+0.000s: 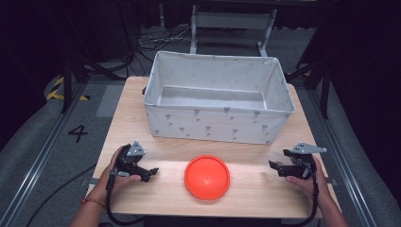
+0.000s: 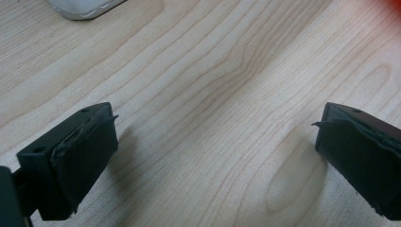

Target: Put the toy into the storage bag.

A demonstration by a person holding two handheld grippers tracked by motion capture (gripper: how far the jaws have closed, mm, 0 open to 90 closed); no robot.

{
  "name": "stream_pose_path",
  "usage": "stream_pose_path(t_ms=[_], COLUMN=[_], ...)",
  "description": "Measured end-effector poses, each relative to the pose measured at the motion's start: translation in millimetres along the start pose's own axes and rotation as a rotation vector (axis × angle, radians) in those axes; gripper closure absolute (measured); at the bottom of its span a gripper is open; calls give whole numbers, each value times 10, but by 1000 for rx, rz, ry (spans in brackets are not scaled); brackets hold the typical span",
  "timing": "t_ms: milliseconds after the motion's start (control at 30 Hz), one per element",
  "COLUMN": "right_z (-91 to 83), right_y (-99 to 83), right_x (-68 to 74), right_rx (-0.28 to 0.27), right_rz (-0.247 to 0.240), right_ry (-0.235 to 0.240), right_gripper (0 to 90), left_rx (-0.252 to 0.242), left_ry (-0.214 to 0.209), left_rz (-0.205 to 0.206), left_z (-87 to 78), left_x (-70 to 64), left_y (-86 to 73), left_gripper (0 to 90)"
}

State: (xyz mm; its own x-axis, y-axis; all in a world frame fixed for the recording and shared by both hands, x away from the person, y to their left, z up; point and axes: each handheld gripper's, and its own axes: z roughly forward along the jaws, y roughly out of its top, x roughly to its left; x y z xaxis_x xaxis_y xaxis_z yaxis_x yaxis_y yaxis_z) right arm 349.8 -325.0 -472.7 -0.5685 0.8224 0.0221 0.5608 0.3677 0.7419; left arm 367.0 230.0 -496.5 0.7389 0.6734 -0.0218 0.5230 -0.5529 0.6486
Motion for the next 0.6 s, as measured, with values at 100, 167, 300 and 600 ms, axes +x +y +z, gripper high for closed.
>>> stream_pose_path(t_ms=[100, 167, 300, 600], right_z=[11, 9, 16, 82], right_y=[56, 83, 148, 257], right_x=[117, 173, 316, 592], right_rx=[8, 1, -5, -8], right_rz=[-25, -33, -62, -140], right_ry=[25, 46, 79, 132], right_gripper=[238, 236, 232, 232], left_rx=[0, 0, 0, 0], left_ry=[0, 0, 0, -1], left_rz=[0, 0, 0, -1], left_z=[0, 0, 0, 0], left_x=[0, 0, 0, -1], left_y=[0, 0, 0, 0], left_gripper=[3, 3, 3, 3])
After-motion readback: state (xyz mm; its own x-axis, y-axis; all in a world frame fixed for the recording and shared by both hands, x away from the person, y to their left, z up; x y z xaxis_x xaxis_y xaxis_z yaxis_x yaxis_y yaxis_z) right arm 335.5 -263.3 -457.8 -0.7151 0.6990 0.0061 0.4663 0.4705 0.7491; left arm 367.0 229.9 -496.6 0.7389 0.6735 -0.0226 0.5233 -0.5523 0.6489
